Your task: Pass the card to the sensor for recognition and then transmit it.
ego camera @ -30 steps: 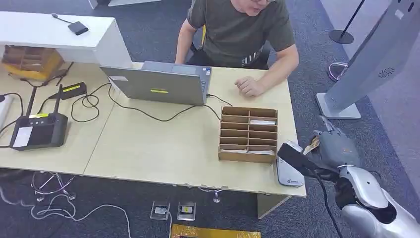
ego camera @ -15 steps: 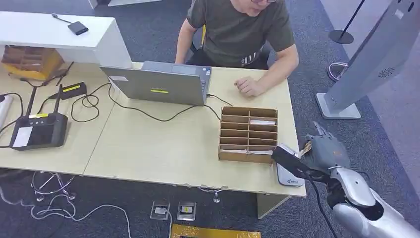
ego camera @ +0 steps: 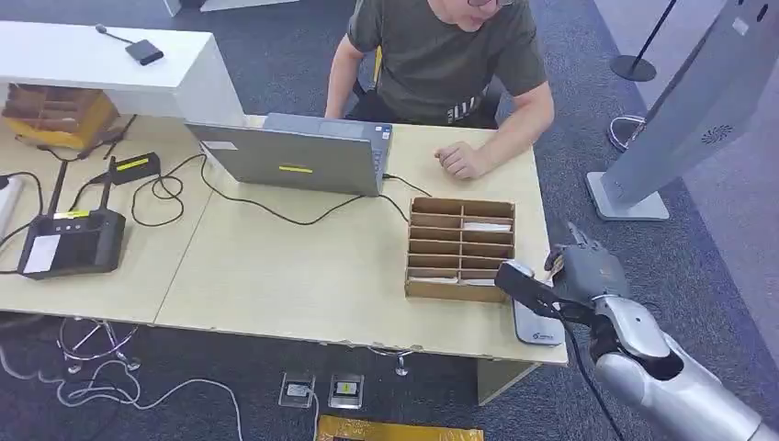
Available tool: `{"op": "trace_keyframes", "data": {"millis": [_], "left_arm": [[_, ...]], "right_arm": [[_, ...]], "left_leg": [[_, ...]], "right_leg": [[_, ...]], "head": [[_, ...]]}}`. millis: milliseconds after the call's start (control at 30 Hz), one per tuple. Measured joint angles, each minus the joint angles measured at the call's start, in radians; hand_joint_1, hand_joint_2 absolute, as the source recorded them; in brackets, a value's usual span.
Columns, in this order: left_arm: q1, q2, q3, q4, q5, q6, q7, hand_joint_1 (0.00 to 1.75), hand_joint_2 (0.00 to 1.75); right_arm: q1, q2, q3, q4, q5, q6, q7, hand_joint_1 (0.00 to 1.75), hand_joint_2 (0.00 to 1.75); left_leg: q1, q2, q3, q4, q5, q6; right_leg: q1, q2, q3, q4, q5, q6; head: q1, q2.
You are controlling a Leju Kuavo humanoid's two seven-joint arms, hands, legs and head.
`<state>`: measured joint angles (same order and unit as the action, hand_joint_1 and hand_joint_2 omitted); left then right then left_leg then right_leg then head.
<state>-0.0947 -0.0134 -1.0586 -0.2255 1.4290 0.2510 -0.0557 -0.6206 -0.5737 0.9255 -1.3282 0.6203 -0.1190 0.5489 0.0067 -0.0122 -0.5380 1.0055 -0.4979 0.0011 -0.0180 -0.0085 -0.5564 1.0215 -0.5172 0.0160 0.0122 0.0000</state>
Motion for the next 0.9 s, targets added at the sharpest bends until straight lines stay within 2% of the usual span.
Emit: {"op": "trace_keyframes", "data": {"millis": [100,300,900], "left_arm": [[0.0,0.0,0.0,0.0,0.0,0.0,0.0,0.0,0.0],[0.0,0.0,0.0,0.0,0.0,0.0,0.0,0.0,0.0],[0.0,0.0,0.0,0.0,0.0,0.0,0.0,0.0,0.0]], "right_arm": [[-0.008,0.026,0.014,0.058,-0.013,-0.01,-0.022,1.75,1.75],[-0.015,0.059,0.028,0.13,-0.014,-0.015,-0.027,1.75,1.75],[-0.026,0.093,0.041,0.195,-0.014,-0.016,-0.028,1.75,1.75]], "left_leg": [[0.0,-0.001,0.0,0.0,0.0,0.0],[0.0,-0.001,0.0,0.0,0.0,0.0],[0.0,-0.001,0.0,0.0,0.0,0.0]], "right_leg": [[0.0,-0.001,0.0,0.0,0.0,0.0],[0.0,-0.001,0.0,0.0,0.0,0.0],[0.0,-0.001,0.0,0.0,0.0,0.0]], "head": [[0.0,0.0],[0.0,0.0],[0.0,0.0]]}}
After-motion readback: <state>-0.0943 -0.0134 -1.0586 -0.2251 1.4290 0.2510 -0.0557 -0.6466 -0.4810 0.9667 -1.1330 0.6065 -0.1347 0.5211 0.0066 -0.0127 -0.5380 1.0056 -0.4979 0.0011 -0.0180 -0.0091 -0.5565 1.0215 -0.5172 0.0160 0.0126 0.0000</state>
